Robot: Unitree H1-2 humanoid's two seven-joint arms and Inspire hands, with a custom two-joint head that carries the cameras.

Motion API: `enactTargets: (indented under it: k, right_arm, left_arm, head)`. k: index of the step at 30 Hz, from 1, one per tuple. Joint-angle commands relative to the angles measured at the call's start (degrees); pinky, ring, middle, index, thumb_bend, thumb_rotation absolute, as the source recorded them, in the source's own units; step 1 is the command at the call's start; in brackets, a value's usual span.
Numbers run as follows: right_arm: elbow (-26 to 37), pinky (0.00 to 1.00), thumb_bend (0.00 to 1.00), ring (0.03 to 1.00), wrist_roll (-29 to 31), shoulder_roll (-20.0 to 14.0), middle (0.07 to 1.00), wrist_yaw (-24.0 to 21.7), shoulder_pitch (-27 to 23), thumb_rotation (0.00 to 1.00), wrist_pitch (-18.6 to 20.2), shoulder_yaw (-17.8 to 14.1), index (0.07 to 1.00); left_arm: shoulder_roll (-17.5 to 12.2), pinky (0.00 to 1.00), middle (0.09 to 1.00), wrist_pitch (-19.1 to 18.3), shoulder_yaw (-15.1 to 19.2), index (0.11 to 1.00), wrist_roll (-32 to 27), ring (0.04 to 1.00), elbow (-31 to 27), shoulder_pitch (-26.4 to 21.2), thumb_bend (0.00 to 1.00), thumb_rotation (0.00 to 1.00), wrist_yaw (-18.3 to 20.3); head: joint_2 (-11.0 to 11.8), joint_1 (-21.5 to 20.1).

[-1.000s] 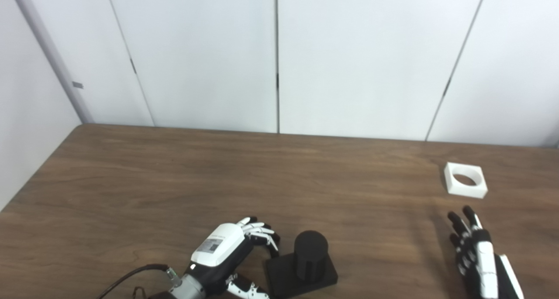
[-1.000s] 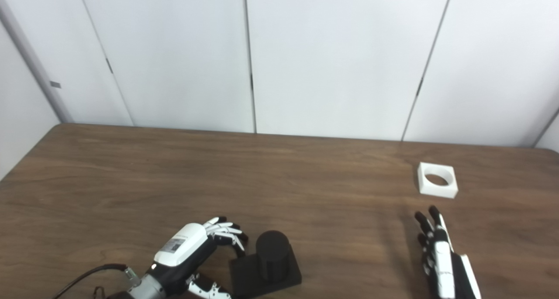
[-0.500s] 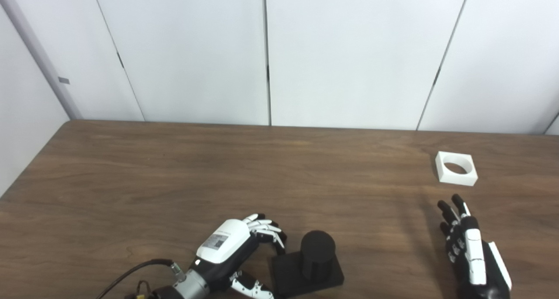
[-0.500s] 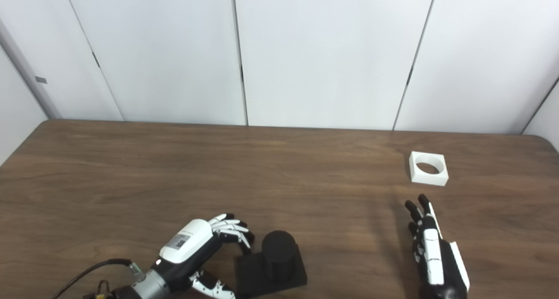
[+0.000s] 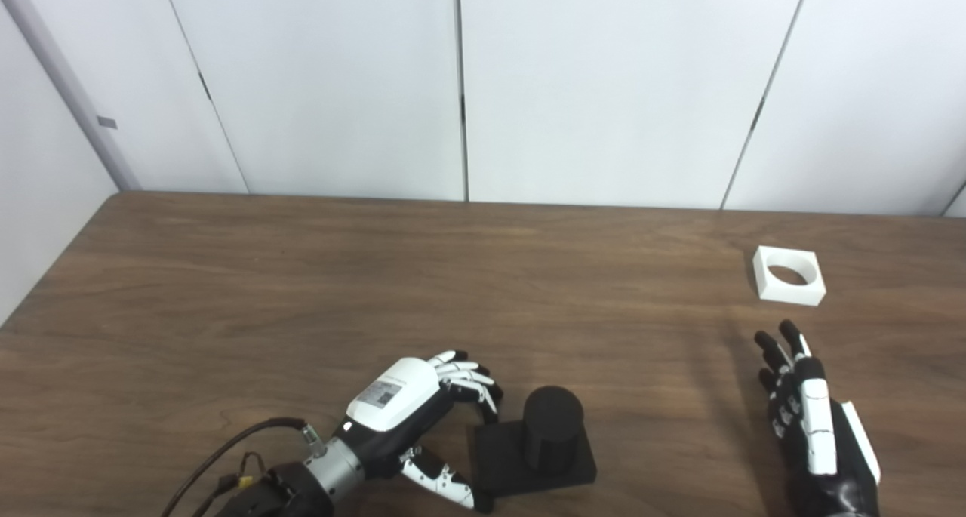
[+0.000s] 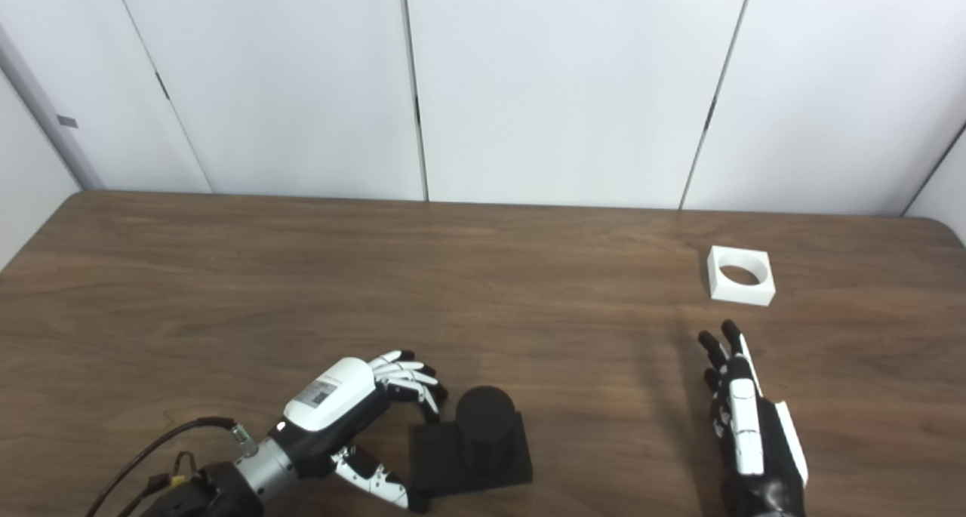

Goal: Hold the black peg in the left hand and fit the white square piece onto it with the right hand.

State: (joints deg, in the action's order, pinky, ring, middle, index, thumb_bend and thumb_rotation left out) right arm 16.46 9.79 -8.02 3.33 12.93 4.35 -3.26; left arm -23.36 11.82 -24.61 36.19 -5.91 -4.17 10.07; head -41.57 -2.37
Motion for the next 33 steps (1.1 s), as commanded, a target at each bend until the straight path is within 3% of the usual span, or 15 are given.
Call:
enactTargets:
  k: [1, 9, 12, 15, 18, 25, 33]
  right_arm:
    - [1.97, 1.00, 0.56, 1.000, 0.07, 2.38, 0.943, -0.27, 0.54, 1.00, 0.03, 0.28, 1.000]
    - [1.52, 1.00, 0.56, 1.000, -0.01, 2.33, 0.947, -0.22, 0.00, 1.00, 0.07, 0.32, 1.000]
    - [1.46, 1.00, 0.56, 1.000, -0.12, 2.22, 0.946, -0.22, -0.30, 1.00, 0.47, 0.40, 1.000]
    - [1.24, 1.00, 0.55, 1.000, 0.24, 2.47, 0.943, -0.04, -0.51, 1.00, 0.40, 0.16, 1.000]
    - [1.14, 1.00, 0.55, 1.000, -0.10, 2.67, 0.937, 0.36, -0.56, 1.00, 0.17, 0.02, 1.000]
    - [0.54, 1.00, 0.54, 1.000, -0.79, 2.65, 0.917, 0.78, -1.05, 1.00, -0.62, -0.07, 1.000]
    - [0.03, 1.00, 0.54, 1.000, -0.88, 2.48, 0.919, 0.79, -1.25, 1.00, -0.91, -0.10, 1.000]
  left_arm:
    - [-1.52, 0.96, 0.776, -0.89, -0.46, 0.490, 1.88, 0.868, 1.79, -0.32, 0.50, 0.05, 3.26]
    - [-1.16, 0.96, 0.792, -4.45, 1.16, 0.497, 1.66, 0.871, -0.92, 0.57, 0.51, 0.08, 5.11]
    - [-1.56, 0.97, 0.830, -8.54, 1.49, 0.704, 2.28, 0.893, -3.57, 0.77, 0.86, 0.40, 8.70]
    - [-2.35, 0.97, 0.854, -10.49, 1.71, 0.755, 3.22, 0.901, -5.94, 0.80, 0.98, 0.53, 11.50]
    - [-2.89, 0.97, 0.868, -11.04, 2.22, 0.775, 4.30, 0.899, -7.92, 0.98, 1.00, 0.59, 12.78]
    - [-2.72, 0.95, 0.852, -10.62, 4.85, 0.842, 4.59, 0.894, -10.76, 1.18, 1.00, 0.58, 12.68]
    - [-2.14, 0.96, 0.859, -10.16, 6.81, 0.836, 4.98, 0.895, -12.15, 1.19, 1.00, 0.55, 12.76]
  head:
    - [-0.14, -0.13]
    - [-0.74, 0.01]
    - [-1.01, 0.34]
    - [-1.12, 0.41]
    - [-1.12, 0.41]
    - [-1.37, 0.73]
    - [-1.48, 1.04]
